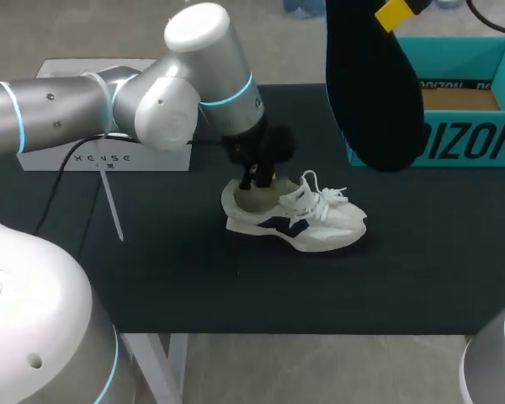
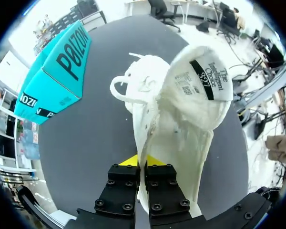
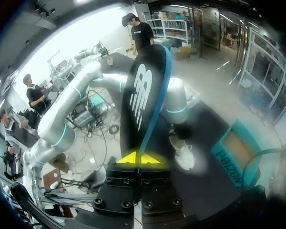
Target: Take the shoe out of the shoebox, open the shoe tongue, remove and reinsert the insole, then place the shoe into the shoebox
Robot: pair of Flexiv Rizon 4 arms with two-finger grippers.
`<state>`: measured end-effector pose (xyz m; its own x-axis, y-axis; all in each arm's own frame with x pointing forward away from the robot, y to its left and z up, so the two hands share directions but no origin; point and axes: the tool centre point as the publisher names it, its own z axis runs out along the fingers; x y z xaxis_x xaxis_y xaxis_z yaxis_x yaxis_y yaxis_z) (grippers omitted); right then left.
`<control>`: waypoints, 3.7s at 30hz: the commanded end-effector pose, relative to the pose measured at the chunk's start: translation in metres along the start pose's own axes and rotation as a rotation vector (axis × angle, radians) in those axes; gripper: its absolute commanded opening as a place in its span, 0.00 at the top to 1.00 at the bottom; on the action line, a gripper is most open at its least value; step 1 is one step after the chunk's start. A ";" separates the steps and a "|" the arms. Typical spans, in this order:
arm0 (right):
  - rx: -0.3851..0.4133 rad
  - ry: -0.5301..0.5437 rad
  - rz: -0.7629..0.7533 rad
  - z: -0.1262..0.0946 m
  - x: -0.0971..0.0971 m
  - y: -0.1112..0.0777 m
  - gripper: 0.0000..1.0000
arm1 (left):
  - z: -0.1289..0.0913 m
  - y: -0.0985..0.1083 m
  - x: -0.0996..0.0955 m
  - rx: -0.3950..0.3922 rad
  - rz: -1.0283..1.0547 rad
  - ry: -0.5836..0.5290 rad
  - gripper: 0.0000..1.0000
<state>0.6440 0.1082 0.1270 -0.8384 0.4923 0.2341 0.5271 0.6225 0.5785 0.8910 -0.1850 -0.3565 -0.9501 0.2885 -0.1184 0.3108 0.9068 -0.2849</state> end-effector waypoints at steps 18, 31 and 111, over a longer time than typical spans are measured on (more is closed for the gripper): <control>0.003 0.001 0.001 0.000 -0.001 0.001 1.00 | -0.057 -0.055 -0.041 -0.118 0.824 0.347 1.00; 0.003 0.001 0.001 0.000 -0.001 0.001 1.00 | -0.027 -0.090 0.001 -0.139 1.182 0.487 1.00; 0.003 0.001 0.001 0.000 -0.001 0.001 1.00 | -0.070 -0.047 -0.019 0.332 0.511 -0.281 0.00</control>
<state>0.6439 0.1082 0.1270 -0.8384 0.4923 0.2340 0.5270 0.6227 0.5783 0.9047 -0.2486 -0.2833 -0.4469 0.8925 -0.0604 0.8797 0.4263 -0.2106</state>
